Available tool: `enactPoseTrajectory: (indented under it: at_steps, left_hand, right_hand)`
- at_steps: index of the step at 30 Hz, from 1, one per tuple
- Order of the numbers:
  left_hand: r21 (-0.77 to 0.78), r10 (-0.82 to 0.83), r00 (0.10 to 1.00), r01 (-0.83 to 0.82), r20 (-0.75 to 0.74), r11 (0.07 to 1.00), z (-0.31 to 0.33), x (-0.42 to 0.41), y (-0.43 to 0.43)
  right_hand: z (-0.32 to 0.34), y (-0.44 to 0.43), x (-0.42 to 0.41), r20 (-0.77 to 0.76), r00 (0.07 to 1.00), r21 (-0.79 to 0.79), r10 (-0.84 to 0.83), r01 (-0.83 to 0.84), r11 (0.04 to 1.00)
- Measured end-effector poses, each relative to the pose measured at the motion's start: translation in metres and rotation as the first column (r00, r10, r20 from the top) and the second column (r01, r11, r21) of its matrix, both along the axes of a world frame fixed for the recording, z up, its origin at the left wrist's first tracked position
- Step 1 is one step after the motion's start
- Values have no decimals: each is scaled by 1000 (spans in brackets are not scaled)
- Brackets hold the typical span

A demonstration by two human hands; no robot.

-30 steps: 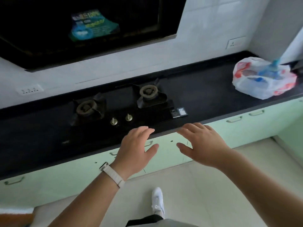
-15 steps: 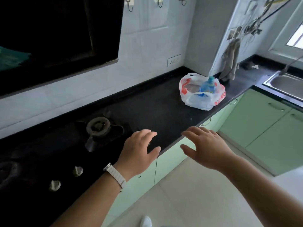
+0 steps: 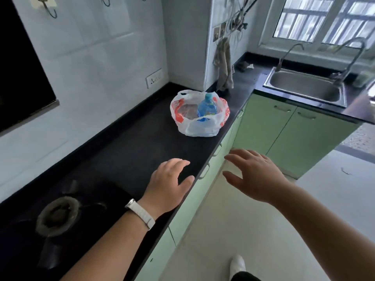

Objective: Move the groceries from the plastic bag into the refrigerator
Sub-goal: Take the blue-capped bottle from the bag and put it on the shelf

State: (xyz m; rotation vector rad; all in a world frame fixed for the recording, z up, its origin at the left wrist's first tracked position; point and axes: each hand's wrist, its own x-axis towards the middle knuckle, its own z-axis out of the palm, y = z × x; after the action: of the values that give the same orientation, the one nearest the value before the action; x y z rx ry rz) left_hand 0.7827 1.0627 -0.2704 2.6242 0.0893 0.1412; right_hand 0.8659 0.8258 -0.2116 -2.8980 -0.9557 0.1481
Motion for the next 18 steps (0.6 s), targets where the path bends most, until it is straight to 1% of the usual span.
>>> enactPoseTrajectory:
  at_steps: [4, 8, 14, 18]
  left_hand:
    - [37, -20, 1000, 21, -24, 999, -3, 45, -8]
    - [71, 20, 998, -16, -62, 997, -5, 97, -24]
    - [67, 144, 983, -137, -110, 988, -1, 177, -51]
    - [55, 258, 962, -254, -94, 966, 4, 220, -66]
  right_hand:
    - [-12, -17, 46, -18, 1000, 32, -25, 26, 999]
    - [-28, -34, 106, -29, 1000, 33, 0, 1, 999]
    - [-31, -68, 200, -45, 994, 37, 98, -96, 995]
    - [-31, -84, 264, -35, 983, 36, 178, -177, 984]
